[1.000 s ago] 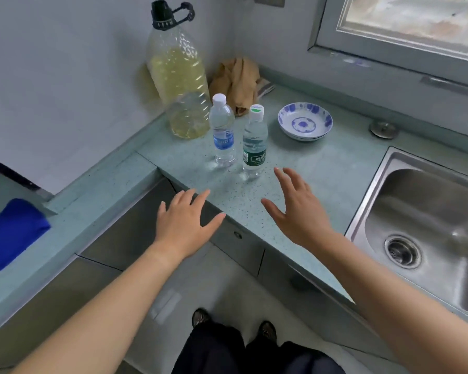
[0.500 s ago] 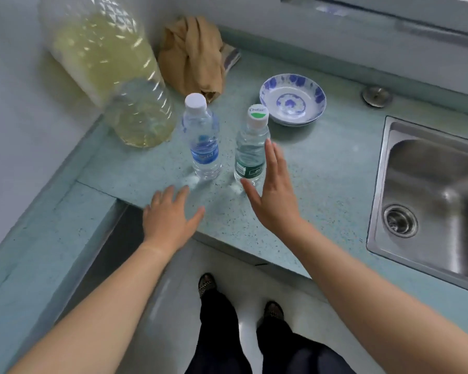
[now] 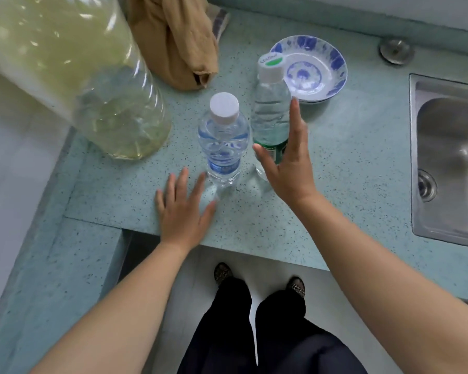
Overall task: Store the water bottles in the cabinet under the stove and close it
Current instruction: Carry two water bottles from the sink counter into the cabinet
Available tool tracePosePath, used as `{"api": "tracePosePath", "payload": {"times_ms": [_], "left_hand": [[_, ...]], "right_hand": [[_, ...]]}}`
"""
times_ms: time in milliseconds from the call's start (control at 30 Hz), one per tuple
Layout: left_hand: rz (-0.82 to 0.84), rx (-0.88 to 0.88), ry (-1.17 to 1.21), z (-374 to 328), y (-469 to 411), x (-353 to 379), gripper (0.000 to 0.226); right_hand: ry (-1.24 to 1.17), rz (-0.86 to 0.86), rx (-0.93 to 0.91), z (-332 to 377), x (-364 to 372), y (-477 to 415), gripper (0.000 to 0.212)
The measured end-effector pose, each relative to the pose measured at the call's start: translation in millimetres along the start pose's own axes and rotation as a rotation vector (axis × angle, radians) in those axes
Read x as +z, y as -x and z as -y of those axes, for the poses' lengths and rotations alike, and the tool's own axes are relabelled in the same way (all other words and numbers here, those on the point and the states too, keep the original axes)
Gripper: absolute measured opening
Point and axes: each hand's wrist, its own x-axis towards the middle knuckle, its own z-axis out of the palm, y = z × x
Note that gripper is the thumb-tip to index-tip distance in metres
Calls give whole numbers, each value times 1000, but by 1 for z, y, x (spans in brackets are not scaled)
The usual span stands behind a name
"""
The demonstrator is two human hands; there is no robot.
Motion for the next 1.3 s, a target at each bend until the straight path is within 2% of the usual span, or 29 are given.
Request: {"api": "tracePosePath", "payload": {"times_ms": [133,433,533,667,733,833,933,1033,1133,1300], "left_hand": [[-14,2,9,2,0,1,65],[-12,22,-7,4,-2,2,66],[10,21,-18,4,-2,2,67],[129,53,-27,9,-6,-12,67],[119,97,-28,15,-10,-25,68],[48,103,103,14,-17,-48,75],[-33,143,393,-2,-26,-71,79],[18,272,654,-25,-37,-91,76],[131,272,700,-45,-47,-98,69],[81,217,714,-84,-71,-93,59]], "right_hand": [[43,30,-2,3,11,-12,74],[171,119,188,1,-12,33,74],[214,153,273,2,-17,46,75],[194,157,351,1,-23,53,74],[164,149,373,0,-23,54,74],[149,131,399,1,-25,54,74],[161,139,419,3,-27,54,74],[196,157,439,4,-35,59,72],[208,130,465,3,-47,64,72],[157,65,491,1,-73,61,73]]}}
